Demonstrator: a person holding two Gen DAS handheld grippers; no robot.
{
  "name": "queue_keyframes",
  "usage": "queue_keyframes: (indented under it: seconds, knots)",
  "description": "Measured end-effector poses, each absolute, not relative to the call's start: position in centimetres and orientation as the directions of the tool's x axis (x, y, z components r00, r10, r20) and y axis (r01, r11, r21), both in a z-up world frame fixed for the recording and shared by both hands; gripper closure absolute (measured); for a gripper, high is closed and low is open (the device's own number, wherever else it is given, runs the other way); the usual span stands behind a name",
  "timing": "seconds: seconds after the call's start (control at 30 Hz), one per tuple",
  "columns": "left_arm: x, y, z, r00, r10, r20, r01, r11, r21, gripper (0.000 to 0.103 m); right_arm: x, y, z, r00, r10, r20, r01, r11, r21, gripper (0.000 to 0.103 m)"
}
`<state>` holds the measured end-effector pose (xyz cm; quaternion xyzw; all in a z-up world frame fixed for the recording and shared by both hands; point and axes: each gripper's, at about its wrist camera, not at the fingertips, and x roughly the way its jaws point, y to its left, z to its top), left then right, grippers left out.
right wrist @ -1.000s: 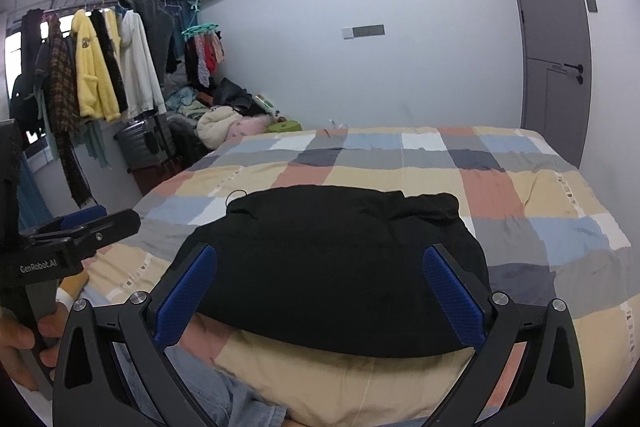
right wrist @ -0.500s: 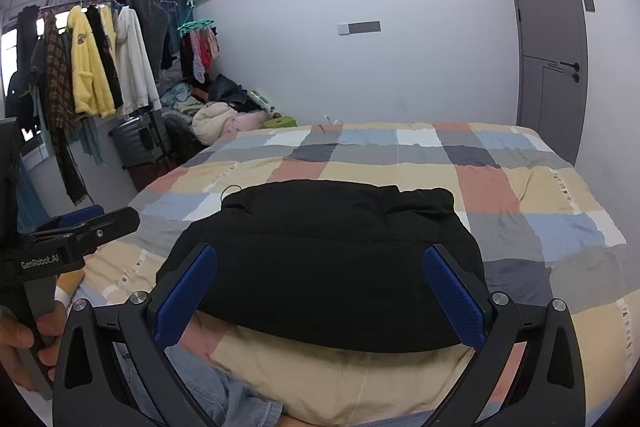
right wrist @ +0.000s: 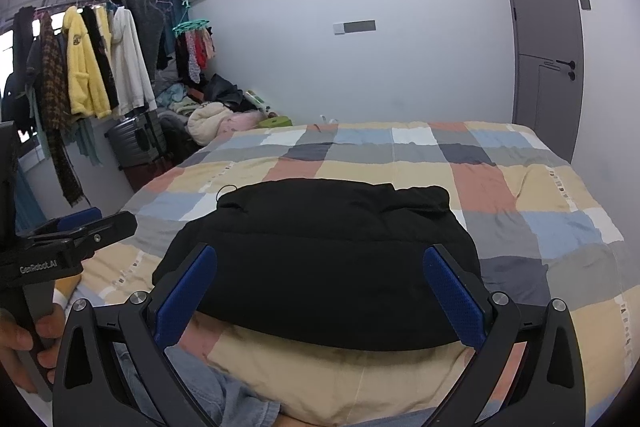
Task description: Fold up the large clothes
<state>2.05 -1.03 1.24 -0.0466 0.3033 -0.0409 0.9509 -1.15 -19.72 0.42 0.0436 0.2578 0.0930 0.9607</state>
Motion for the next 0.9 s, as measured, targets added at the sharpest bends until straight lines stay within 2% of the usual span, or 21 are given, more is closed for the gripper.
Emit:
queue_keyframes:
  seconds: [0.9]
  knots:
    - [2.16,-1.24,1.47,0.808,-0.102,-0.580,0.050,0.993,-0.105,0.000,-1.66,-20.15,0.15,0.850,0.185,-0.493,-0.134,0.982,0.137,0.000]
